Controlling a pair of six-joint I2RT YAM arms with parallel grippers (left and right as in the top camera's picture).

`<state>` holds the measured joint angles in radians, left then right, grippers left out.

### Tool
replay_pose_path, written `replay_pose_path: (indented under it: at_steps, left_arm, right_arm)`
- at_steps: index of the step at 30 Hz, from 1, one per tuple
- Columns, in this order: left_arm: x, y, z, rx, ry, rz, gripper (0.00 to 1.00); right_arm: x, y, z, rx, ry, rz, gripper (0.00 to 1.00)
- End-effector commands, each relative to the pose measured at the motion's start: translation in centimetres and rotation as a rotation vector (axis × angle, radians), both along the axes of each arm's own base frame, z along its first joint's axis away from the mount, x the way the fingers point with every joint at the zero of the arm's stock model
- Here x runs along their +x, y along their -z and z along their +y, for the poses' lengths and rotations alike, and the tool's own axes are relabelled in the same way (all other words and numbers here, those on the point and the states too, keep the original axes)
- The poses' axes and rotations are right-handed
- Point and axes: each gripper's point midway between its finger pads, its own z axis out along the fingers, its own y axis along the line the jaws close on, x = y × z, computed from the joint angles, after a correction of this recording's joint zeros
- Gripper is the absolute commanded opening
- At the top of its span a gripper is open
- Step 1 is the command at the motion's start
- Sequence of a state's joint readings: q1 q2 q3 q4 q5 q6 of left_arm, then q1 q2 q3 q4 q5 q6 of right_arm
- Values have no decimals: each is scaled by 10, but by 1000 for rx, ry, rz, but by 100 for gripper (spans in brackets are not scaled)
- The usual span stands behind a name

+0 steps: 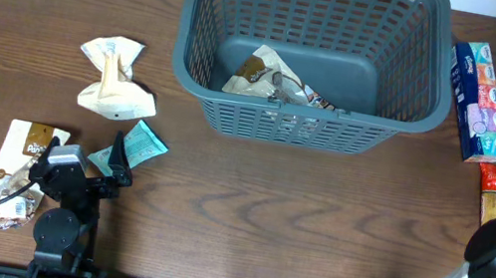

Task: Pack container
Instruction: 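Move the right gripper to the blue Kleenex tissue box, then grasp the Kleenex tissue box with the right gripper and lift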

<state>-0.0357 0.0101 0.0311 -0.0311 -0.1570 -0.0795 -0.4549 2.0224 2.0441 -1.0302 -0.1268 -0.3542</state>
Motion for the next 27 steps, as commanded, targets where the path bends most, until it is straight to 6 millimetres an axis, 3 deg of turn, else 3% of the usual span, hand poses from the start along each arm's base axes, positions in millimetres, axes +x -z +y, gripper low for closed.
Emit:
replay_pose_path:
  at_steps: [1, 16, 27]
  left_arm:
    - [0, 17, 0, -6, -5, 43, 99]
    - [0, 17, 0, -31, -8, 38, 99]
    - [0, 17, 0, -64, -12, 32, 99]
  right_arm:
    - [6, 22, -14, 8, 9, 46, 99]
    - [14, 133, -5, 122, -56, 232, 99]
    - [22, 171, 4, 160, -97, 256, 99]
